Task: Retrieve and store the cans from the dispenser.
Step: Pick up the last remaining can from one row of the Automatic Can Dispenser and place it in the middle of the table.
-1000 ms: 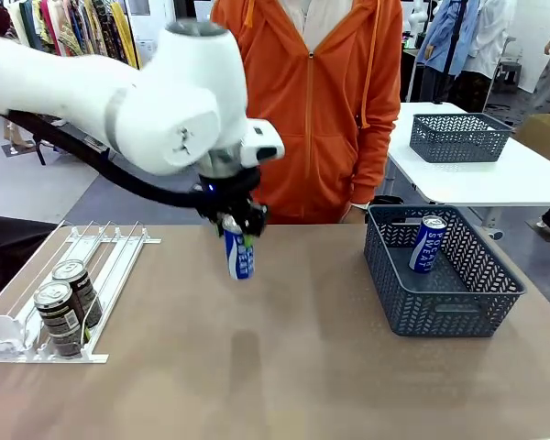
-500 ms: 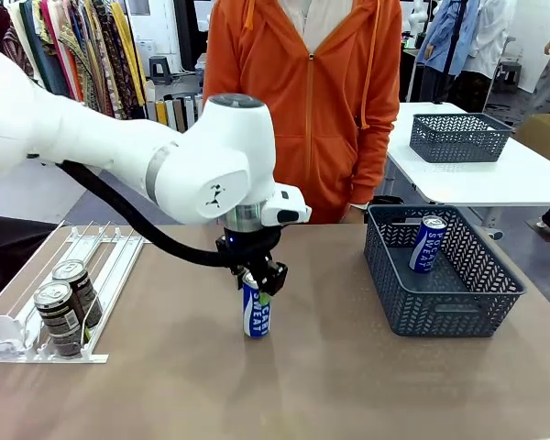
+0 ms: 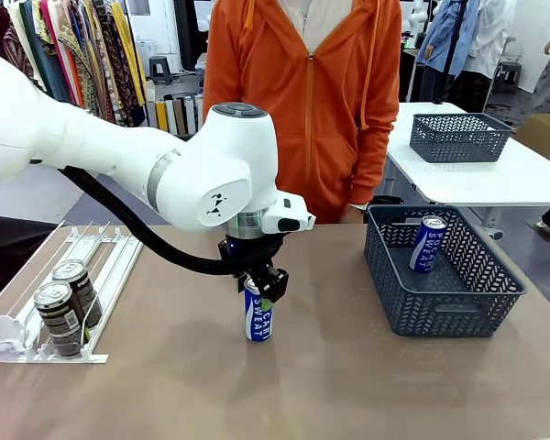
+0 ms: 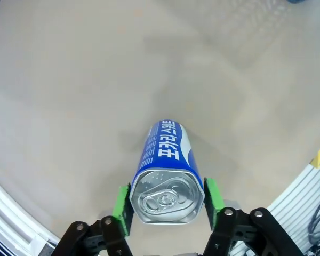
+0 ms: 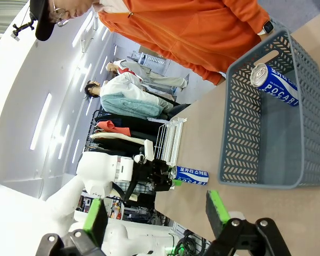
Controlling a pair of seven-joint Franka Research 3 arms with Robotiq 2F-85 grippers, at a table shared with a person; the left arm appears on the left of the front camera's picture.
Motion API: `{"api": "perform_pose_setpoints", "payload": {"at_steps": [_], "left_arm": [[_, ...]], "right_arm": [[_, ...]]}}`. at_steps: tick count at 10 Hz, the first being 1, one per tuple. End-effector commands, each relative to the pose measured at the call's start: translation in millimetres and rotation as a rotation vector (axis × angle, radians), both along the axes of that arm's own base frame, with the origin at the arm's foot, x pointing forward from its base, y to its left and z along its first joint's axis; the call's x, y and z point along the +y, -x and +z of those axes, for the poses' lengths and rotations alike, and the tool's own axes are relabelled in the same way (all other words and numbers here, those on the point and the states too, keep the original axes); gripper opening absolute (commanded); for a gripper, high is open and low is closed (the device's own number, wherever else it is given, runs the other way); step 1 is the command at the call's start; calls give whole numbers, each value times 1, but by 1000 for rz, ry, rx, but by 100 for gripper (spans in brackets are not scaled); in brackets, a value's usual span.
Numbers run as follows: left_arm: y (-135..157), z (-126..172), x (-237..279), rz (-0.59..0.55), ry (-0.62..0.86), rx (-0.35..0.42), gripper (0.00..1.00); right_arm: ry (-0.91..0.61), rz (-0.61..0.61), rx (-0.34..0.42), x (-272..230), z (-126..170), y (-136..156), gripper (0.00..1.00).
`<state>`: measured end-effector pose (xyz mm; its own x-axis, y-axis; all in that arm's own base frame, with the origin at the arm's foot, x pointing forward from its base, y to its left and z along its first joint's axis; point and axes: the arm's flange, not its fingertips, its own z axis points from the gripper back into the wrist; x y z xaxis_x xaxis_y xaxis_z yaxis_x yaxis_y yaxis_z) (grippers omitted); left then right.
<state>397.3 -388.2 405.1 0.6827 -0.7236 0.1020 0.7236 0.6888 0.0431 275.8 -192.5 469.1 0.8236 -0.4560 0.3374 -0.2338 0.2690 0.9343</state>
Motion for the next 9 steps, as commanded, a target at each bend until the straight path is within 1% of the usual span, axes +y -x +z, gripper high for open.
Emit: {"api": "perform_pose_setpoints", "payload": {"at_steps": [1,2,3,4,5,6,7,8,9], "left_arm": [[3,4,9,-13,19,-39,100],[2,15,13,1,53,-38,100],[1,33,20,12,90,-39,100],[0,58,34,32,134,-39,100],[-1,90,59,46,197,-6,100],[-5,127,97,80,260,53,100],[-13,154,139,119,361,96,100],[-26,174,187,128,464,179,100],[-39,185,240,152,568,263,100]], "right_arm": [[-24,-11,-12,2,5,-3,100],[-24,-11,-12,2,5,-3,100],[-24,-11,-12,2,5,-3,100],[-24,-11,-12,2,5,-3,100],[-24,-11,-12,2,5,-3,100],[-24,-11,-12,2,5,-3,100],[-24,-11,-12,2,5,-3,100],[-24,-11,-12,2,5,-3,100],[-24,-11,-12,2,5,-3,100]]}}
